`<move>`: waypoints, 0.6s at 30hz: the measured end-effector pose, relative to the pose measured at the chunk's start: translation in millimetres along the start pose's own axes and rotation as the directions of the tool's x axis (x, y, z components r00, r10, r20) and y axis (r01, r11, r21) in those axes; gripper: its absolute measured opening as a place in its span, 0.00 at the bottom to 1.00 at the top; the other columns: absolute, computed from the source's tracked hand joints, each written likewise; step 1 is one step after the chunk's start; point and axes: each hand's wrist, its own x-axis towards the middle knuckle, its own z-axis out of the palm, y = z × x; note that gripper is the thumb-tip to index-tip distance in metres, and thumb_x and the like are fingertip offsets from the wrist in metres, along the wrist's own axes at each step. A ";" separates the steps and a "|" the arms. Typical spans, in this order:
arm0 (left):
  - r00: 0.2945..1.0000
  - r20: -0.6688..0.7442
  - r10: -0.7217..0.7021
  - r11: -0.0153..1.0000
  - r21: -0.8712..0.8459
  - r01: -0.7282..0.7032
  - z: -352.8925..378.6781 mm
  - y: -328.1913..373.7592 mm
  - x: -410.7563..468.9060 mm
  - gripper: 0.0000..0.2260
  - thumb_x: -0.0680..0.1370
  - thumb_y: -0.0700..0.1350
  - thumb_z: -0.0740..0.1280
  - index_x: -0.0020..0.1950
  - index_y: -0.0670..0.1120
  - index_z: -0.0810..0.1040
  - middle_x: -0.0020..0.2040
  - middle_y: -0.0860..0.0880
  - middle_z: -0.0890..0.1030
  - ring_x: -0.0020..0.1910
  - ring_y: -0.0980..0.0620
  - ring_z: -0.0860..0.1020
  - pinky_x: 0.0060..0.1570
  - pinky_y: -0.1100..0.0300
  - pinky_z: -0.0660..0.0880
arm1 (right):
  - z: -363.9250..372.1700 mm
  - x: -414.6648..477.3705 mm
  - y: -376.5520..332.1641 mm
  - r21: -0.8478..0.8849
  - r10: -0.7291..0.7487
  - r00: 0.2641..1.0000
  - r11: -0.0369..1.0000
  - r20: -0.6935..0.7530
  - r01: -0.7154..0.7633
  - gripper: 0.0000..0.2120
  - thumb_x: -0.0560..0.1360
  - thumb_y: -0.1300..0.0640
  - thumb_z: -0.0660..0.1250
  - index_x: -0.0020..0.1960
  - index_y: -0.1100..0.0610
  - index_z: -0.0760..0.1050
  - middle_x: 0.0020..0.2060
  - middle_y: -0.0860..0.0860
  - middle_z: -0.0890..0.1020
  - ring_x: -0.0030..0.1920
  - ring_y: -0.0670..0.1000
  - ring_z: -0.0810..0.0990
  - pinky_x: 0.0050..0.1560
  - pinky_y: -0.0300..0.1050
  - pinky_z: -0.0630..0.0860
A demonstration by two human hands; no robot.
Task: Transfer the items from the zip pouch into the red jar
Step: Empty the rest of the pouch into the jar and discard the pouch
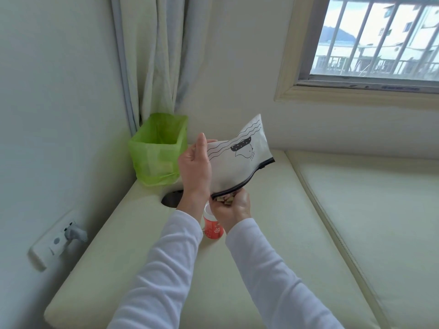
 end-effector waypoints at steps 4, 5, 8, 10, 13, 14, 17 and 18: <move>0.999 -0.020 0.025 1.000 0.004 -0.025 5.5 2.9 -4.3 0.17 0.75 0.55 0.62 0.30 0.52 0.82 0.34 0.44 0.77 0.37 0.46 0.74 0.42 0.48 0.74 | 1.4 -2.2 -1.1 0.040 0.011 1.000 0.999 0.013 -0.012 0.19 0.72 0.66 0.54 0.23 0.59 0.68 0.12 0.51 0.67 0.18 0.51 0.68 0.38 0.45 0.77; 0.999 -0.025 0.027 1.000 0.002 -0.027 6.5 3.0 -4.9 0.17 0.76 0.54 0.62 0.30 0.52 0.82 0.32 0.44 0.78 0.37 0.46 0.74 0.43 0.48 0.75 | 1.2 -1.8 -1.1 0.046 0.019 1.000 0.999 0.011 -0.019 0.18 0.72 0.66 0.55 0.25 0.60 0.69 0.14 0.52 0.69 0.20 0.51 0.71 0.37 0.44 0.79; 0.998 -0.062 0.027 1.000 -0.009 -0.028 8.6 4.4 -5.7 0.17 0.78 0.50 0.61 0.31 0.52 0.81 0.26 0.55 0.80 0.37 0.48 0.78 0.47 0.48 0.77 | 1.2 -5.6 -0.5 0.070 0.042 0.999 0.997 0.030 -0.044 0.11 0.72 0.66 0.57 0.34 0.62 0.74 0.28 0.56 0.78 0.33 0.55 0.78 0.29 0.48 0.82; 0.995 -0.088 0.040 0.999 -0.017 -0.042 9.9 5.1 -6.0 0.17 0.79 0.49 0.61 0.32 0.51 0.81 0.28 0.54 0.80 0.37 0.49 0.78 0.47 0.49 0.77 | 0.9 -5.5 -1.8 0.090 0.052 0.998 0.994 0.019 -0.054 0.12 0.73 0.67 0.56 0.34 0.64 0.74 0.25 0.57 0.81 0.30 0.55 0.80 0.25 0.47 0.81; 0.992 -0.114 0.056 0.998 -0.032 -0.060 11.5 4.5 -8.0 0.16 0.79 0.49 0.60 0.36 0.48 0.81 0.33 0.50 0.81 0.40 0.49 0.80 0.50 0.48 0.78 | 2.2 -6.5 -5.9 0.076 0.066 0.997 0.995 -0.042 -0.063 0.14 0.73 0.67 0.56 0.29 0.61 0.70 0.15 0.53 0.75 0.20 0.52 0.77 0.19 0.42 0.79; 0.991 -0.120 0.056 0.997 -0.038 -0.061 11.7 4.0 -8.7 0.16 0.79 0.49 0.59 0.37 0.46 0.82 0.34 0.48 0.81 0.41 0.48 0.80 0.51 0.48 0.78 | 2.5 -5.5 -6.6 0.037 0.058 0.996 0.998 -0.064 -0.055 0.17 0.73 0.67 0.55 0.27 0.60 0.67 0.12 0.51 0.71 0.14 0.50 0.73 0.18 0.39 0.77; 0.990 -0.136 0.027 0.997 -0.072 -0.037 12.0 2.8 -10.2 0.16 0.80 0.48 0.59 0.39 0.44 0.81 0.36 0.47 0.81 0.43 0.48 0.80 0.54 0.47 0.78 | -1.7 1.6 -5.6 -0.006 0.032 0.995 0.999 -0.092 -0.032 0.17 0.72 0.68 0.53 0.25 0.59 0.64 0.13 0.51 0.69 0.17 0.50 0.72 0.21 0.41 0.79; 0.989 -0.147 0.015 0.996 -0.085 -0.028 12.3 2.6 -10.8 0.16 0.80 0.48 0.59 0.38 0.45 0.81 0.36 0.47 0.81 0.43 0.47 0.80 0.54 0.47 0.78 | -3.1 4.1 -3.6 -0.011 0.028 0.995 1.000 -0.091 -0.030 0.15 0.72 0.68 0.53 0.27 0.60 0.66 0.19 0.53 0.72 0.25 0.51 0.75 0.24 0.43 0.80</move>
